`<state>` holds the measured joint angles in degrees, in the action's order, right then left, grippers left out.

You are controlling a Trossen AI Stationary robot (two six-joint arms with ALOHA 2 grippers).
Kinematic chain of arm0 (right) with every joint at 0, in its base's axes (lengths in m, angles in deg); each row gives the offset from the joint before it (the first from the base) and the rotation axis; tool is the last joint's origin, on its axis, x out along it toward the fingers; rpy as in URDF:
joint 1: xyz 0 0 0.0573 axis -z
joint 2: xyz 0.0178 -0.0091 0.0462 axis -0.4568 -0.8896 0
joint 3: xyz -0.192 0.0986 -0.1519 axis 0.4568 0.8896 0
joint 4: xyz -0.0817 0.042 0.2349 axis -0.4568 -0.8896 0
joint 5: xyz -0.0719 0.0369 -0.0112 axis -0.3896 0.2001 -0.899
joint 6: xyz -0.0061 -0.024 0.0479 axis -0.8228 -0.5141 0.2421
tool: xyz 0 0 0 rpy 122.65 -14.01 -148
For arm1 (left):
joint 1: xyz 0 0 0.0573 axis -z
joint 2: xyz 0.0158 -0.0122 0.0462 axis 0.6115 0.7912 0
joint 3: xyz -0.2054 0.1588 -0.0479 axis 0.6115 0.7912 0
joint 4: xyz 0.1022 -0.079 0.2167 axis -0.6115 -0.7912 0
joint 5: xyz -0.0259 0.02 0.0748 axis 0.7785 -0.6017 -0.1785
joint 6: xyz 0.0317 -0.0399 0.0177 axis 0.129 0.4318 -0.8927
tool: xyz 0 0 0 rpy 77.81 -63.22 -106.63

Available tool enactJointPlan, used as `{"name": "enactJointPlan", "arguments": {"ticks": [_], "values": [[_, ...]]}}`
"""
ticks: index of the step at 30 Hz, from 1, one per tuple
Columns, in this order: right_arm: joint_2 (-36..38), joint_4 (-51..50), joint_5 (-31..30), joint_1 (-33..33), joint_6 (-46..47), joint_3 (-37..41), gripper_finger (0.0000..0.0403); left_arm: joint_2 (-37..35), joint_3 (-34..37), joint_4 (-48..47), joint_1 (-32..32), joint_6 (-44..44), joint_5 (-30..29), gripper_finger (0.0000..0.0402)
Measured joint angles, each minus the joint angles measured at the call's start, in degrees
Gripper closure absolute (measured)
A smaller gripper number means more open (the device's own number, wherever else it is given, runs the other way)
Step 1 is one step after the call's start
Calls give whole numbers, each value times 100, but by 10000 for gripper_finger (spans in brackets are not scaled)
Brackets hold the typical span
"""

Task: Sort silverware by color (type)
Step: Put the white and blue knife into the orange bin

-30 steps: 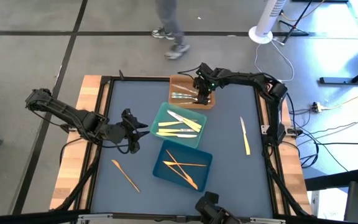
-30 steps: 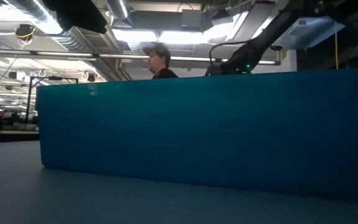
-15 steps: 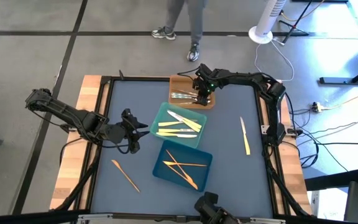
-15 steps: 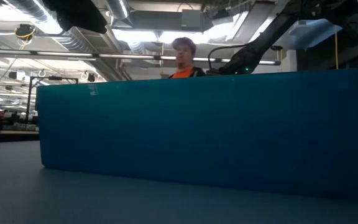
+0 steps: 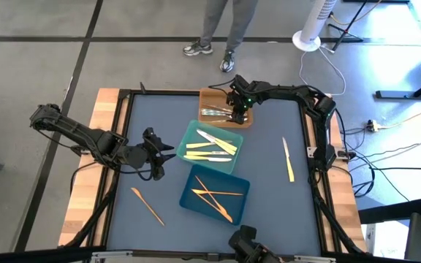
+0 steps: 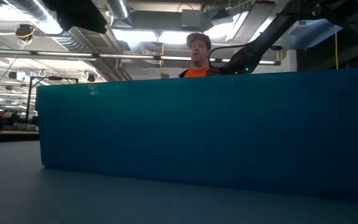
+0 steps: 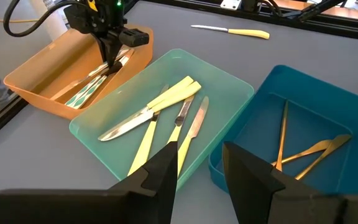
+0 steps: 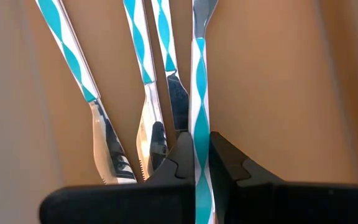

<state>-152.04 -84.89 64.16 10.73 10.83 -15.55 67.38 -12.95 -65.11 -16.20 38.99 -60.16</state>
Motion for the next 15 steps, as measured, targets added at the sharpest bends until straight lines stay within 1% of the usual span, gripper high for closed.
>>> {"name": "enactJointPlan", "arguments": {"ticks": [4, 6, 12, 15], "values": [[0, 0, 0, 0, -2, 0, 394, 0, 0, 0, 0, 0, 0, 281], [0, 2, 0, 0, -2, 0, 386, 0, 0, 0, 0, 0, 0, 281], [-4, 4, 0, 0, -2, 2, 331, 0, 0, 0, 0, 0, 0, 281], [-4, 9, -2, 0, -2, 2, 310, 0, 0, 0, 0, 0, 0, 281]]}}
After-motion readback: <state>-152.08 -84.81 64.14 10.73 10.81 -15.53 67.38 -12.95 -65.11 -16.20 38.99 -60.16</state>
